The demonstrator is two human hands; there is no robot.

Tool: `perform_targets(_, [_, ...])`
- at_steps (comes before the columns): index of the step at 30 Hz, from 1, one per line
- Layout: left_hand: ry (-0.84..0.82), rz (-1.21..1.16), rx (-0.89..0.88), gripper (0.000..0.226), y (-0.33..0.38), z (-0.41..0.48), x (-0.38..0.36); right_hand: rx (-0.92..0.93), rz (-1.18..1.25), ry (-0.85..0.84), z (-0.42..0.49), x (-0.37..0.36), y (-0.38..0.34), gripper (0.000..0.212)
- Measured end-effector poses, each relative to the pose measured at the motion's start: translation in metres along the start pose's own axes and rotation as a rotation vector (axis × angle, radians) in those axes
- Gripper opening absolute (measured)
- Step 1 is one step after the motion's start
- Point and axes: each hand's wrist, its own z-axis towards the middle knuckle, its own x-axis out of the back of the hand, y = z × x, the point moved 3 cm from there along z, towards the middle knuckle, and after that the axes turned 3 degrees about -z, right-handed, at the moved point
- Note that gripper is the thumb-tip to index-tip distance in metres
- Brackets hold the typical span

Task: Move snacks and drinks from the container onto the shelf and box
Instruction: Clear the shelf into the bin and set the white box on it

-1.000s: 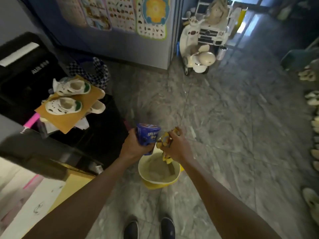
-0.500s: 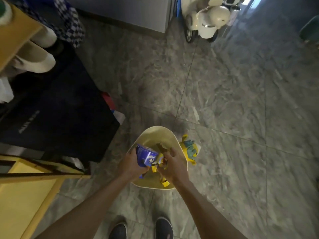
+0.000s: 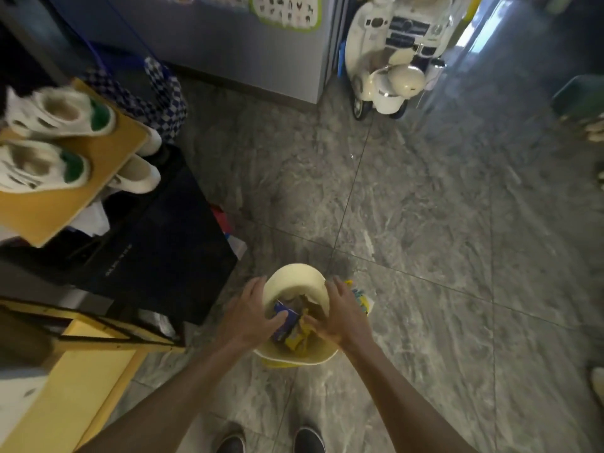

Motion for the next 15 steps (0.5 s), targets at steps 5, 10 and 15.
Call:
perform_targets(5, [0.165, 0.149, -0.179, 0.106, 0.05, -0.029, 0.102, 0.011, -0.086, 0.093, -0.032, 0.115, -0.035, 0.124])
perform_targets(10, [0.286, 0.189, -0.275, 0.106, 0.114, -0.079, 0.217, 0.057, -0.055, 0.249, -0.074, 0.242, -0.081, 0.127])
perform_targets(15, [0.432, 0.213, -0.313, 0.105, 0.161, -0.139, 0.322, 0.174, -0.036, 0.313, -0.124, 0.361, -0.139, 0.12])
